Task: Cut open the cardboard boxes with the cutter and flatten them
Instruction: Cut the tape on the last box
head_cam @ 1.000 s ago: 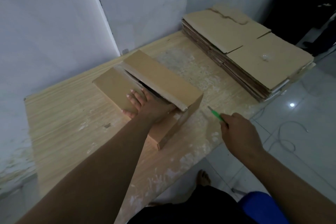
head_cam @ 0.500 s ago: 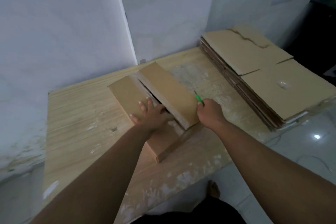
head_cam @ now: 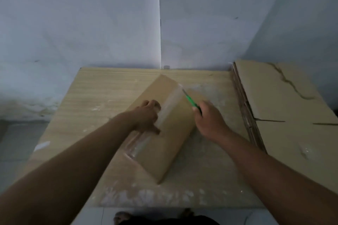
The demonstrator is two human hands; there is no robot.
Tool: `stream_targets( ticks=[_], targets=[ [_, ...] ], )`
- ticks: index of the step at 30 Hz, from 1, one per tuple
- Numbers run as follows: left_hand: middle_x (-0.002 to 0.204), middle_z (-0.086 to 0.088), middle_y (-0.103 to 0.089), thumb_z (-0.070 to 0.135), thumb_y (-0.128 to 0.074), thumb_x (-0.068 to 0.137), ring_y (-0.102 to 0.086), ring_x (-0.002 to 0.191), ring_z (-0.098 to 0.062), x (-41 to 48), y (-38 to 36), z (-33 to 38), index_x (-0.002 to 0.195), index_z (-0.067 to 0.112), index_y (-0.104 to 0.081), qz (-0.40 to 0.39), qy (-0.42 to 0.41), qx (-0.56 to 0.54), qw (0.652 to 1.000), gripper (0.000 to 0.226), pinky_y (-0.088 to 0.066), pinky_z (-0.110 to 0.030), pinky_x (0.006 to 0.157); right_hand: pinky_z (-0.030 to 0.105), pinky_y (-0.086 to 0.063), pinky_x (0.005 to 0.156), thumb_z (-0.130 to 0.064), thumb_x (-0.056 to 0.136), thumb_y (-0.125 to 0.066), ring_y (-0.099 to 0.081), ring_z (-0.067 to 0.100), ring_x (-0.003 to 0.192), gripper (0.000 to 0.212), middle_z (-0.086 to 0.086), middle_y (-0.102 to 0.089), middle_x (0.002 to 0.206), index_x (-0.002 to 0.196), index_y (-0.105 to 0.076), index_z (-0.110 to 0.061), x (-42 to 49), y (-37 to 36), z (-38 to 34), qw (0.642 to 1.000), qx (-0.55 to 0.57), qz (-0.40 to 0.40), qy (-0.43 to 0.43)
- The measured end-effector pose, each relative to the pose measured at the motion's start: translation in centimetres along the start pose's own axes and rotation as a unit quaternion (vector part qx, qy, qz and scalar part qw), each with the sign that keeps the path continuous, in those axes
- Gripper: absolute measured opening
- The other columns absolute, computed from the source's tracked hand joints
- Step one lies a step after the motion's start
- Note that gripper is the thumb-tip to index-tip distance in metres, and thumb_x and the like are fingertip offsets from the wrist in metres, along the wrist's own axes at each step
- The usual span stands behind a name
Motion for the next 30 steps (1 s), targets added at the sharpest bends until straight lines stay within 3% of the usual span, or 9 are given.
stream_targets(
  ticks=[7,11,14,16,18,20,23,26,30],
  targets=[
    [0.166,-0.013,-0.016,0.062,-0.079,0.078,-0.013,0.151,-0.037,-2.1,2.4,-0.4,0.137,0.025,-0.065,-0.060,0.057,0.278,0.957,0.070,-0.011,-0.057,0.125,0.038,-0.041,0.088,-0.024,0.102,-0.046,-0.053,0.030,0.106,0.008,0.007,-0.053,0.110,0.104,-0.052,-0.020,5.7,-0.8,0.3,0.975,-0.086,-0.175,0.102],
    [0.164,-0.013,-0.021,0.056,-0.079,0.081,-0.016,0.152,-0.037,-1.4,3.6,-2.0,0.139,0.027,-0.062,-0.028,0.119,0.326,0.937,0.066,-0.003,-0.066,0.124,0.038,-0.043,0.087,-0.021,0.100,-0.046,-0.052,0.033,0.117,0.022,0.011,-0.052,0.126,0.118,-0.053,-0.010,2.2,-3.1,0.7,0.979,-0.115,-0.151,0.076],
    [0.162,-0.013,-0.023,0.036,-0.069,0.095,-0.021,0.149,-0.038,-0.9,3.8,-2.5,0.140,0.029,-0.060,0.029,0.146,0.316,0.937,0.047,-0.007,-0.065,0.124,0.041,-0.047,0.084,-0.020,0.100,-0.044,-0.055,0.034,0.109,0.017,0.010,-0.052,0.119,0.113,-0.051,-0.012,-1.2,-3.4,-0.6,0.991,-0.103,-0.089,0.015],
    [0.157,-0.014,-0.028,0.027,-0.060,0.098,-0.032,0.143,-0.038,-0.5,3.5,-2.1,0.152,0.028,-0.043,0.084,0.157,0.277,0.944,0.057,-0.020,-0.058,0.121,0.040,-0.047,0.081,-0.022,0.102,-0.040,-0.057,0.032,0.106,0.019,0.010,-0.053,0.118,0.115,-0.049,-0.011,-3.0,-3.4,-2.1,0.992,-0.091,-0.086,-0.028],
    [0.152,-0.014,-0.036,0.027,-0.061,0.096,-0.044,0.136,-0.037,-0.2,3.0,-1.3,0.160,0.028,-0.025,0.128,0.151,0.204,0.959,0.073,-0.034,-0.049,0.112,0.036,-0.044,0.073,-0.025,0.104,-0.037,-0.059,0.030,0.104,0.021,0.009,-0.054,0.117,0.116,-0.048,-0.011,-4.3,-3.3,-3.5,0.990,-0.094,-0.097,-0.041],
    [0.146,-0.011,-0.043,0.041,-0.065,0.094,-0.048,0.133,-0.034,-0.3,1.9,-0.2,0.155,0.028,-0.032,0.120,0.102,0.112,0.981,0.071,-0.037,-0.047,0.110,0.031,-0.036,0.068,-0.025,0.106,-0.036,-0.060,0.029,0.101,0.023,0.010,-0.058,0.115,0.117,-0.048,-0.009,-4.7,-2.6,-4.4,0.990,-0.064,-0.109,-0.059],
    [0.159,-0.010,-0.029,0.072,-0.070,0.078,-0.027,0.150,-0.033,-1.0,-0.3,1.6,0.153,0.038,-0.034,0.064,0.026,-0.002,0.998,0.089,-0.014,-0.065,0.123,0.027,-0.038,0.069,-0.025,0.105,-0.039,-0.063,0.033,0.102,0.030,0.016,-0.063,0.113,0.116,-0.055,-0.002,-3.2,-1.7,-3.2,0.983,0.004,-0.120,-0.136],
    [0.171,-0.010,-0.001,0.082,-0.075,0.064,0.000,0.158,-0.032,-1.2,-1.9,2.5,0.161,0.041,-0.012,0.011,-0.013,0.017,1.000,0.122,0.003,-0.072,0.121,0.045,-0.060,0.075,-0.015,0.100,-0.046,-0.070,0.035,0.080,0.025,0.021,-0.067,0.097,0.102,-0.063,0.003,-1.3,-1.5,-0.4,0.937,0.155,-0.189,-0.248],
    [0.170,-0.014,-0.006,0.083,-0.076,0.061,-0.004,0.158,-0.032,-0.9,-2.0,2.7,0.158,0.037,-0.017,0.027,-0.025,0.064,0.997,0.122,0.003,-0.076,0.118,0.027,-0.046,0.046,-0.014,0.104,-0.035,-0.051,0.021,0.056,0.033,0.012,-0.056,0.073,0.100,-0.064,0.001,-1.6,-0.8,1.9,0.894,0.186,-0.322,-0.249]
  ],
)
Point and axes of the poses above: each hand's wrist, its own x-axis towards the middle knuckle, its own y-axis out of the back of the hand, z = x × y, the point moved 2 cm from there along x, towards the middle knuckle
